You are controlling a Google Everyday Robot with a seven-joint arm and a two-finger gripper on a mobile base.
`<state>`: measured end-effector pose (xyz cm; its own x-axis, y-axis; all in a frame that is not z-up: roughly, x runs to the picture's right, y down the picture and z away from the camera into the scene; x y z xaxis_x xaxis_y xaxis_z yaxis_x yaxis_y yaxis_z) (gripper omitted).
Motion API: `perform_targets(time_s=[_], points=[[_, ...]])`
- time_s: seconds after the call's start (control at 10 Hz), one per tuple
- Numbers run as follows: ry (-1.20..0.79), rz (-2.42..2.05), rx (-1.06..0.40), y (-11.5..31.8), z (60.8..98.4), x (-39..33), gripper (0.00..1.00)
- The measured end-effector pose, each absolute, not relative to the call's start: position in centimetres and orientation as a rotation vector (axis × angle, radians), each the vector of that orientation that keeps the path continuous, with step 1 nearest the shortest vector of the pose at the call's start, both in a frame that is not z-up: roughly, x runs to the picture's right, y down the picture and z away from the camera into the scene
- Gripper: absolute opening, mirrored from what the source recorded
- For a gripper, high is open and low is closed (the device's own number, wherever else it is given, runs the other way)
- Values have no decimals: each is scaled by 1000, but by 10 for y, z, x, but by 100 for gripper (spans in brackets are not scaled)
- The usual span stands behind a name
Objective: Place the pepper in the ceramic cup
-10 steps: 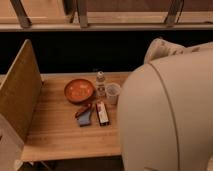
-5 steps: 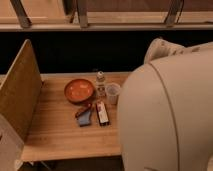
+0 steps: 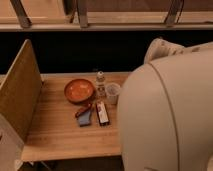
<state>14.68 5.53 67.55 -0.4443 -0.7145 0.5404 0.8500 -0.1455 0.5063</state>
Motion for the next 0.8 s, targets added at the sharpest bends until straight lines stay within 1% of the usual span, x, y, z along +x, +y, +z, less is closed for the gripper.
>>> perform_targets(time_s=[0.4,0.8], points=[[-937,-1813,-211,54,677,148,80],[-848,-1857,-234,48,695,134,80]])
